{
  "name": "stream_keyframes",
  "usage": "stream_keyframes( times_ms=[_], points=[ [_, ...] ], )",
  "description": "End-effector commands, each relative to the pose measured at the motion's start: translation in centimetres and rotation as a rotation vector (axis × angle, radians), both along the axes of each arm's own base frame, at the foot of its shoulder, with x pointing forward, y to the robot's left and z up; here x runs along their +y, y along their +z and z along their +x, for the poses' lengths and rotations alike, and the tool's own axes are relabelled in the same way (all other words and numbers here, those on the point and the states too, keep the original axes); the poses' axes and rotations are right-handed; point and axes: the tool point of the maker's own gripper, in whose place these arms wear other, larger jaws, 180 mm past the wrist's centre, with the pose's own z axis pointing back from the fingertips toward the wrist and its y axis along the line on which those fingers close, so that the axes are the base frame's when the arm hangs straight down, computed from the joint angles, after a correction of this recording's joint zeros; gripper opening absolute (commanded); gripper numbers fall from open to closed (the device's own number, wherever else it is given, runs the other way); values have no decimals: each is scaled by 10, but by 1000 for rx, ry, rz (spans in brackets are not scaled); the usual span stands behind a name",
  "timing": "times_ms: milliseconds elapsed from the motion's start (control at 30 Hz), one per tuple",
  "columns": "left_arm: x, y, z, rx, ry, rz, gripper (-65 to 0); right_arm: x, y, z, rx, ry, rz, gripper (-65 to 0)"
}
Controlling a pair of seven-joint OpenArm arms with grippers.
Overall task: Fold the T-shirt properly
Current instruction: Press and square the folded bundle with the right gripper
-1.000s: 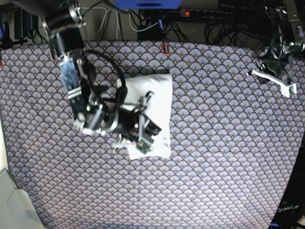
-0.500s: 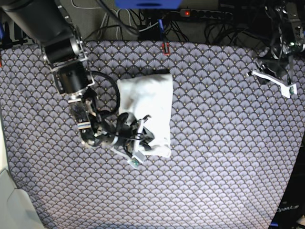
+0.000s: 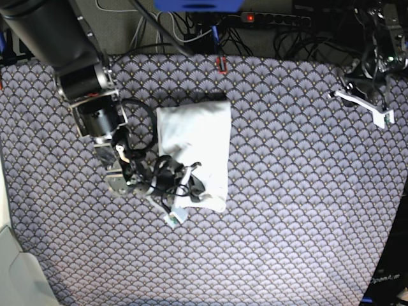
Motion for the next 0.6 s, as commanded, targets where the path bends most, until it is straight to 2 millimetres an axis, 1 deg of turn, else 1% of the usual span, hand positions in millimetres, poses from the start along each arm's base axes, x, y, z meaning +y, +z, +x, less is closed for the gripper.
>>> stream_keyframes(
  times_ms=[0,100,133,200,267,300,333,400,467,567],
  points=[
    [4,12,8,-45,-5,21,-648,7,21,15,-53,5,25,-617],
    [0,21,10,-65,-20,27,-648,7,27,18,-62,15,10,-617],
    [-2,26,12,-79,-27,32,-648,8,33,19,-76,31,-4,-617],
    [1,32,12,-96,-18,40,-648,10,46,18,-112,61,-34,-619],
    [7,33,8,-96,3,44,-648,6,53,7,-145,88,-71,-618],
    [9,33,6,-95,9,43,-648,8,62,1,-178,107,-82,-618],
    [10,33,5,-94,12,45,-648,13,70,-8,-206,127,-91,-618],
    [12,33,5,-91,15,53,-648,8,81,-25,-252,153,-134,-619],
    [13,33,4,-91,17,55,-648,10,91,-49,-288,177,-156,-619],
    [14,31,0,-82,17,59,-648,-1,95,-78,-303,146,-147,-619]
  ],
)
